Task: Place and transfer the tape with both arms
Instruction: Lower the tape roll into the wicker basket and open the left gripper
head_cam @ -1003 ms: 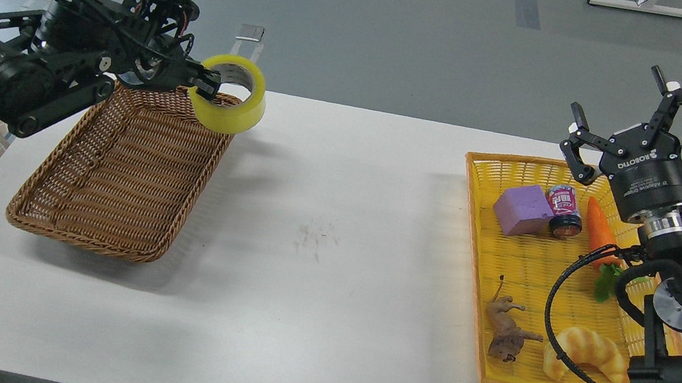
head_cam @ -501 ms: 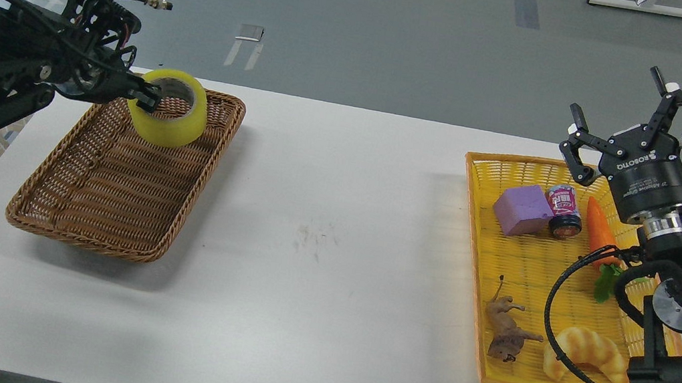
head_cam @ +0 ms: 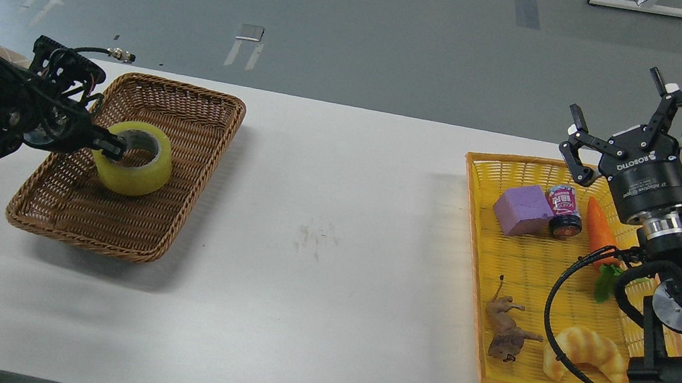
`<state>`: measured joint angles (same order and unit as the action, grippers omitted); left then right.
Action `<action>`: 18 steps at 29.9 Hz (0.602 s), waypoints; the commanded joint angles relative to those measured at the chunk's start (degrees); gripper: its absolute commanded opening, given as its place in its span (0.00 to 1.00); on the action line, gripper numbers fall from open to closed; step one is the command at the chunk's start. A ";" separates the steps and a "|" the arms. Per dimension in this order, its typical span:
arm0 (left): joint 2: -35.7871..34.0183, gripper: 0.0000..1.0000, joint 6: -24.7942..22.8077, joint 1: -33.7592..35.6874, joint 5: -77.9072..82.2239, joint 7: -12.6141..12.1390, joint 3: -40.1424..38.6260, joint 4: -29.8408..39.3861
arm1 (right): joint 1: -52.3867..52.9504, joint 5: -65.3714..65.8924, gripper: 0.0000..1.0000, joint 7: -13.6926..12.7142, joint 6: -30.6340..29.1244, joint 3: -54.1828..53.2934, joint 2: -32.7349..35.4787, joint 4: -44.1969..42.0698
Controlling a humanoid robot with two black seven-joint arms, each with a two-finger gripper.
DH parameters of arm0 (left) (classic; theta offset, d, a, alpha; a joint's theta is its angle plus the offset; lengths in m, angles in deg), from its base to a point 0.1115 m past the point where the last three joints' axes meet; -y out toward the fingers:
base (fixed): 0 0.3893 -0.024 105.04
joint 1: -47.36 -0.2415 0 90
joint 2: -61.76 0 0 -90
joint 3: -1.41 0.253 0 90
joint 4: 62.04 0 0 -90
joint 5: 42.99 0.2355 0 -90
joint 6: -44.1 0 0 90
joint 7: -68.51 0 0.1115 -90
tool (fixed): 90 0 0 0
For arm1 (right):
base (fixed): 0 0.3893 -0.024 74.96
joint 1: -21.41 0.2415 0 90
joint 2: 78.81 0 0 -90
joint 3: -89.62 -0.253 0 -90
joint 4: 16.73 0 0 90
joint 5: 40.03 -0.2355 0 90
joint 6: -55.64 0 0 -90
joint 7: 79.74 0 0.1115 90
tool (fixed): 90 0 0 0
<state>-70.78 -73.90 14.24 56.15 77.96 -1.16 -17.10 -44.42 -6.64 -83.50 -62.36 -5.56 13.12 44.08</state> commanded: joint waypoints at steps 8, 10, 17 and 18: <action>0.00 0.49 0.57 -0.53 -3.42 -0.48 -0.07 -0.48 | 0.00 0.00 1.00 -0.03 0.00 0.00 0.00 0.01; 0.00 0.63 0.66 -0.45 -5.71 -0.57 -0.16 -0.48 | 0.00 0.00 1.00 0.06 0.00 0.00 0.00 0.01; -1.49 0.72 0.58 0.08 -8.79 -0.66 -0.68 -0.13 | 0.00 0.00 1.00 -0.03 0.00 0.00 0.00 0.01; -1.75 0.73 0.57 0.43 -9.31 -0.57 -0.77 0.22 | 0.00 0.00 1.00 -0.03 0.00 0.00 0.00 0.01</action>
<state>-71.80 -73.24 14.04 47.92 77.30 -1.52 -17.50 -44.42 -6.63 -83.50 -62.36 -5.56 13.12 44.08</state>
